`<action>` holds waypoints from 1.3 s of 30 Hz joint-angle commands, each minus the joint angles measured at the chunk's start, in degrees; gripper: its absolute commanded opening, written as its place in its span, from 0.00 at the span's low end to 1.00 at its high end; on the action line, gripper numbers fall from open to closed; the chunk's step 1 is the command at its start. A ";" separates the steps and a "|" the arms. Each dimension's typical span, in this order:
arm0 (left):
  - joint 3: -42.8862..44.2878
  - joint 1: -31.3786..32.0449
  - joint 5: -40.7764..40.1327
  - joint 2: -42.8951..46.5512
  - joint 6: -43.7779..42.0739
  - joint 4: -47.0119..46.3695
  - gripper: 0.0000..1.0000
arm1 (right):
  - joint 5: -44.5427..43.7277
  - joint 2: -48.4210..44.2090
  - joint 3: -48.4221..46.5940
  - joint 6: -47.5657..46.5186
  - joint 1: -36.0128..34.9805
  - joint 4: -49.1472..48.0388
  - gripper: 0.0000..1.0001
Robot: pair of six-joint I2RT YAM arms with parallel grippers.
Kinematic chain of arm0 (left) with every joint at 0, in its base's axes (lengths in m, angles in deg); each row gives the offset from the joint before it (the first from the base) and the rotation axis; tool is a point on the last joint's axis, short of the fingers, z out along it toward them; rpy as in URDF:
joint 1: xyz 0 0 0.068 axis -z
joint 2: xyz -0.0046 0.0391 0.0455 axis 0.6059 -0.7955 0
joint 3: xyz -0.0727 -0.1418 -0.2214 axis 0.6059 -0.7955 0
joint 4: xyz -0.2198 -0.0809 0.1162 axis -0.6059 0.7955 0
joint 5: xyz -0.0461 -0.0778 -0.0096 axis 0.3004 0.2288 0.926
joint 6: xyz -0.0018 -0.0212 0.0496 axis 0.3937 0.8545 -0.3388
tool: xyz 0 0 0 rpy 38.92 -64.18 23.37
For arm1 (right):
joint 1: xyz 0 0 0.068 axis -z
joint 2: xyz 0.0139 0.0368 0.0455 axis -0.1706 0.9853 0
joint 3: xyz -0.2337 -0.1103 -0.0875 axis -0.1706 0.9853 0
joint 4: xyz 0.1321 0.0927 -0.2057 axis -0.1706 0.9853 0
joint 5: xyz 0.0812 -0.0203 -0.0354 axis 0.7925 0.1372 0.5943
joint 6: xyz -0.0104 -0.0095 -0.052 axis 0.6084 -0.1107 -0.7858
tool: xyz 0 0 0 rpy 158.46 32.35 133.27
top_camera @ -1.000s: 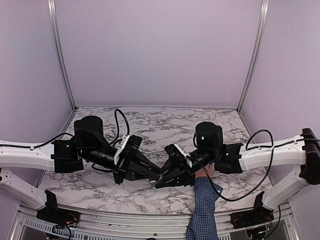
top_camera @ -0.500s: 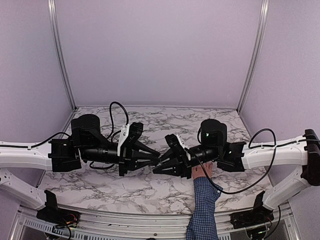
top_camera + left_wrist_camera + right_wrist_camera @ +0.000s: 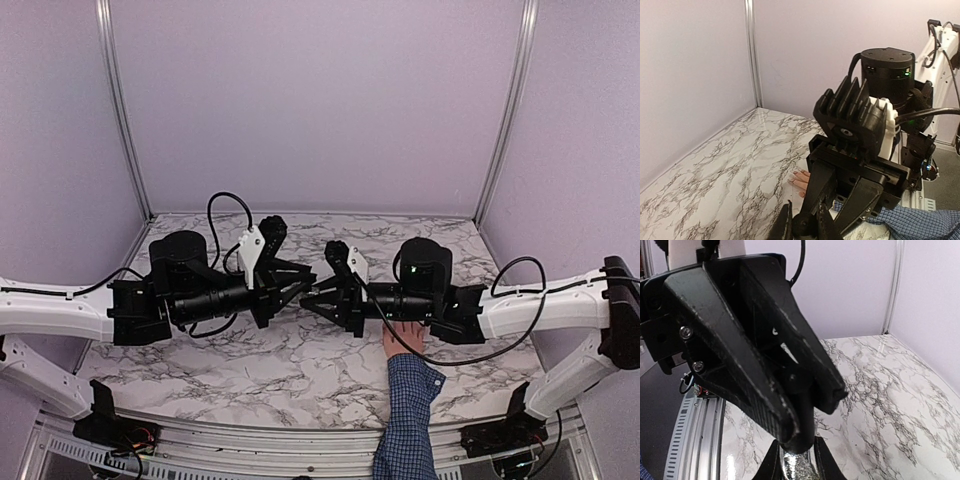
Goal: Paint the nails
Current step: Unscrew the cap of the nail polish bottle.
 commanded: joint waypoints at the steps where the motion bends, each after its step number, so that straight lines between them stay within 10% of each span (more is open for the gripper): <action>1: -0.71 0.75 -8.99 -2.95 3.56 -1.36 0.00 | -8.59 1.45 -1.95 2.02 -0.36 -4.78 0.00; 28: 3.04 2.33 -31.42 -11.79 16.38 -1.54 0.02 | -20.28 6.28 -6.29 2.14 -0.48 -2.92 0.00; 35: 0.79 2.20 -31.56 -5.74 13.25 -1.59 0.71 | -18.66 4.98 -4.54 2.12 -0.40 -3.36 0.00; 39: -0.41 2.07 -30.68 -2.47 11.80 -1.55 0.91 | -17.43 3.85 -2.77 2.15 -0.36 -3.91 0.00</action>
